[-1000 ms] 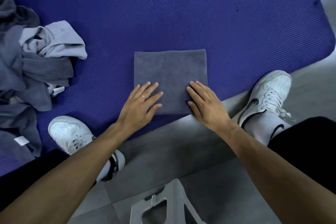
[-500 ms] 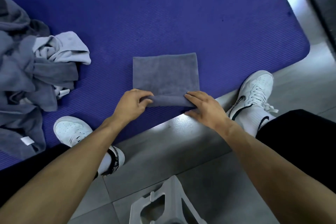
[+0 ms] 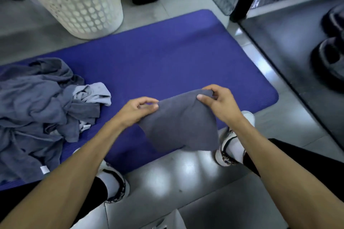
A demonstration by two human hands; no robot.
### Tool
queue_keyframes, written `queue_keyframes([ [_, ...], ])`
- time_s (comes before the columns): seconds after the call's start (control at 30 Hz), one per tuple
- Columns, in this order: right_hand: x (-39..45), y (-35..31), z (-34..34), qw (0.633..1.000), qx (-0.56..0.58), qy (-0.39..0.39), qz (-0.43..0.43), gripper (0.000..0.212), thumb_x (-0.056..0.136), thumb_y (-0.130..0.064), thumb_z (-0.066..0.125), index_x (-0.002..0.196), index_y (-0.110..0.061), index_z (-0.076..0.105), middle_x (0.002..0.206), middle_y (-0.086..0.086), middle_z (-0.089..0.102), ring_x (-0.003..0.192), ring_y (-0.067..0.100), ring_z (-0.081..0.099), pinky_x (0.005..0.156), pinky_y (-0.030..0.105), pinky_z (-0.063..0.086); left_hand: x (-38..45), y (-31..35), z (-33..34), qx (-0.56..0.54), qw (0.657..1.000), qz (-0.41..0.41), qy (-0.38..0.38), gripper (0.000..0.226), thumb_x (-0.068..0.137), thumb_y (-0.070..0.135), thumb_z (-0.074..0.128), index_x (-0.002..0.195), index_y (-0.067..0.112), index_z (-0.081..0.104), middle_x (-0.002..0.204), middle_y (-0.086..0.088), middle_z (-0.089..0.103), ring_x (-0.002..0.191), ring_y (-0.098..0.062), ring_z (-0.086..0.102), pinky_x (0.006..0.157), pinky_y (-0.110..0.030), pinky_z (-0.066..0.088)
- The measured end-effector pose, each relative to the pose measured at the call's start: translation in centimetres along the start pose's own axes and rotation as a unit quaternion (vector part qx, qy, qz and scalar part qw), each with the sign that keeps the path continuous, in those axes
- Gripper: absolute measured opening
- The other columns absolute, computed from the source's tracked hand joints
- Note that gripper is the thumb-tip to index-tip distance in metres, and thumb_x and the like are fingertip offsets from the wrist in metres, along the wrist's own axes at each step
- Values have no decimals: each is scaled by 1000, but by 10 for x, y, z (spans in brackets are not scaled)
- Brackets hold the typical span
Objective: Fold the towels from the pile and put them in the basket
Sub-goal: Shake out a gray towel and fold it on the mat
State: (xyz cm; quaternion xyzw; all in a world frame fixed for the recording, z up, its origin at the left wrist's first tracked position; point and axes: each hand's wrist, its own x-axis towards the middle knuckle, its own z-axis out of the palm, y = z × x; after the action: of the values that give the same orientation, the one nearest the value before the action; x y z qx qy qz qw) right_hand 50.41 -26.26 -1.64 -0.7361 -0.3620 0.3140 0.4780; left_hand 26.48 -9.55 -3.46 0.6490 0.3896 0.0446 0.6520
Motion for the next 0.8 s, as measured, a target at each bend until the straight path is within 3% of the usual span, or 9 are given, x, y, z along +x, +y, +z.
queue_keyframes([
  [0.07, -6, -23, -12, 1000, 7, 19, 7, 4, 89, -17, 72, 88, -18, 69, 85, -5, 71, 77, 7, 66, 73, 23, 54, -14, 8, 14, 86, 995, 2, -42, 44, 65, 49, 83, 96, 19, 73, 82, 4, 68, 75, -8, 61, 70, -27, 47],
  [0.13, -11, -39, -23, 1000, -8, 18, 21, 5, 89, -19, 72, 90, -17, 69, 88, -2, 72, 79, 8, 67, 74, 26, 55, -22, 11, 24, 121, 993, 9, -6, 28, 71, 32, 87, 88, 15, 72, 76, 3, 65, 71, -9, 58, 69, -29, 46],
  [0.27, -12, -56, -53, 994, -101, 19, 38, 15, 93, -29, 66, 95, -14, 63, 92, 1, 68, 85, 17, 63, 76, 34, 51, -30, 35, 27, 10, 997, 22, 77, 19, 77, 23, 83, 88, 11, 74, 81, -10, 72, 74, -13, 63, 72, -29, 47],
  [0.4, -4, -57, -68, 973, -212, -33, 82, 26, 100, -41, 51, 91, -17, 47, 88, -1, 56, 84, 20, 55, 76, 38, 50, -31, 72, 29, -84, 989, 48, 112, 18, 84, 15, 77, 101, 11, 72, 93, -4, 76, 80, -10, 71, 66, -23, 54],
  [0.47, 13, -60, -72, 973, -214, -20, 88, 27, 101, -41, 49, 90, -16, 44, 87, 0, 54, 84, 21, 54, 77, 40, 50, -20, 90, 28, -87, 987, 57, 126, 17, 87, 16, 74, 104, 12, 70, 94, -2, 75, 76, -6, 71, 61, -21, 55],
  [0.6, 71, -92, -79, 979, -182, 10, 91, 29, 101, -40, 49, 97, -12, 46, 94, 0, 52, 88, 19, 51, 72, 32, 39, 27, 123, 24, -141, 972, 41, 183, 14, 90, 21, 71, 103, 18, 67, 97, -4, 71, 74, -10, 68, 62, -29, 59],
  [0.7, 125, -105, -86, 983, -166, -8, 84, 32, 102, -42, 46, 101, -10, 46, 103, 3, 54, 93, 17, 53, 77, 33, 44, 72, 142, 23, -196, 954, 12, 227, 19, 91, 26, 70, 108, 18, 65, 103, -2, 72, 80, -13, 70, 62, -32, 59],
  [0.8, 187, -85, -92, 981, -164, -27, 102, 34, 102, -45, 44, 102, -11, 45, 103, 1, 54, 101, 22, 57, 86, 41, 51, 134, 154, 15, -178, 957, -13, 229, 23, 93, 27, 68, 113, 17, 63, 102, 0, 71, 84, -12, 69, 55, -27, 57],
])
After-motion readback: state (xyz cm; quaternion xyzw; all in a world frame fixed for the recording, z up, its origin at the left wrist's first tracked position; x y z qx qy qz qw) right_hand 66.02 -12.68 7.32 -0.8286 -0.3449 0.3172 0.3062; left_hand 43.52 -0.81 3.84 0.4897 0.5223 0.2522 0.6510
